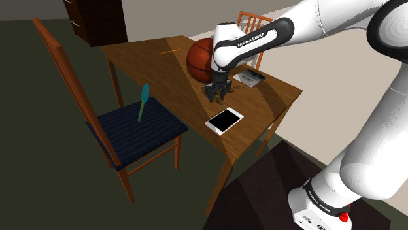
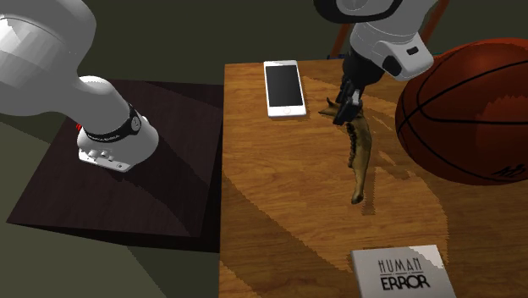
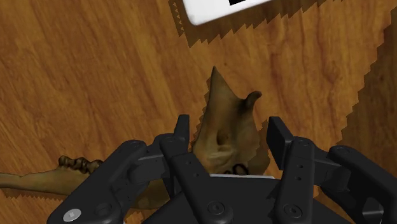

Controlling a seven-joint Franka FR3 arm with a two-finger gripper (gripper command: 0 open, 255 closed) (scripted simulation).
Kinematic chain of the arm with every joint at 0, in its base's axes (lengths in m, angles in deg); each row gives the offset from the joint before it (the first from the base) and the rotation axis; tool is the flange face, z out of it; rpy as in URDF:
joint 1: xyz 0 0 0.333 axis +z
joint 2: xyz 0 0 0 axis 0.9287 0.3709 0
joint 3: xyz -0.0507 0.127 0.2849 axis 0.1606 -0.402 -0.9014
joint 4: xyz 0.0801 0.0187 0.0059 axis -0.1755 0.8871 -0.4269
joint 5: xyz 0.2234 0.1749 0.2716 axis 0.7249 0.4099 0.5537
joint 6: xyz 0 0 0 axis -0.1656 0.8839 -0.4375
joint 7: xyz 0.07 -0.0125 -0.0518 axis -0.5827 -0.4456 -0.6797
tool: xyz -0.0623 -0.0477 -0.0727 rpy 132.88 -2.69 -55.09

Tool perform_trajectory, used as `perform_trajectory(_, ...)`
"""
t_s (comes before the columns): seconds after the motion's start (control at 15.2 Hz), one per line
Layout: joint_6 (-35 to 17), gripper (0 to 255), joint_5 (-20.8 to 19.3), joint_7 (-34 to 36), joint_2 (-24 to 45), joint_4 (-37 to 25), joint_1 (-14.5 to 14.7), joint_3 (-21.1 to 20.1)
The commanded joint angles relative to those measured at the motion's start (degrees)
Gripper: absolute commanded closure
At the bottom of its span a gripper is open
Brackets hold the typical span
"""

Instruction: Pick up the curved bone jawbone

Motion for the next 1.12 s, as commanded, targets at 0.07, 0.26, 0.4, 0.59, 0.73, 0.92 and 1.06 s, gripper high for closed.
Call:
perform_trajectory(0.07,1.36,255,0.12,-0.17,-0.76,-0.59,-0.05,0.0)
perform_trajectory(0.26,3.45,255,0.28,-0.34,-1.89,-1.56,-0.06,-0.04)
perform_trajectory(0.4,4.85,255,0.39,-0.45,-2.6,-2.25,-0.07,-0.06)
perform_trajectory(0.59,6.97,255,0.53,-0.61,-3.58,-3.4,-0.08,-0.08)
perform_trajectory(0.73,8.39,255,0.61,-0.71,-4.18,-4.22,-0.08,-0.1)
perform_trajectory(0.92,10.54,255,0.73,-0.86,-5.0,-5.55,-0.09,-0.12)
perform_trajectory(1.06,10.65,255,0.74,-0.86,-5.04,-5.62,-0.09,-0.12)
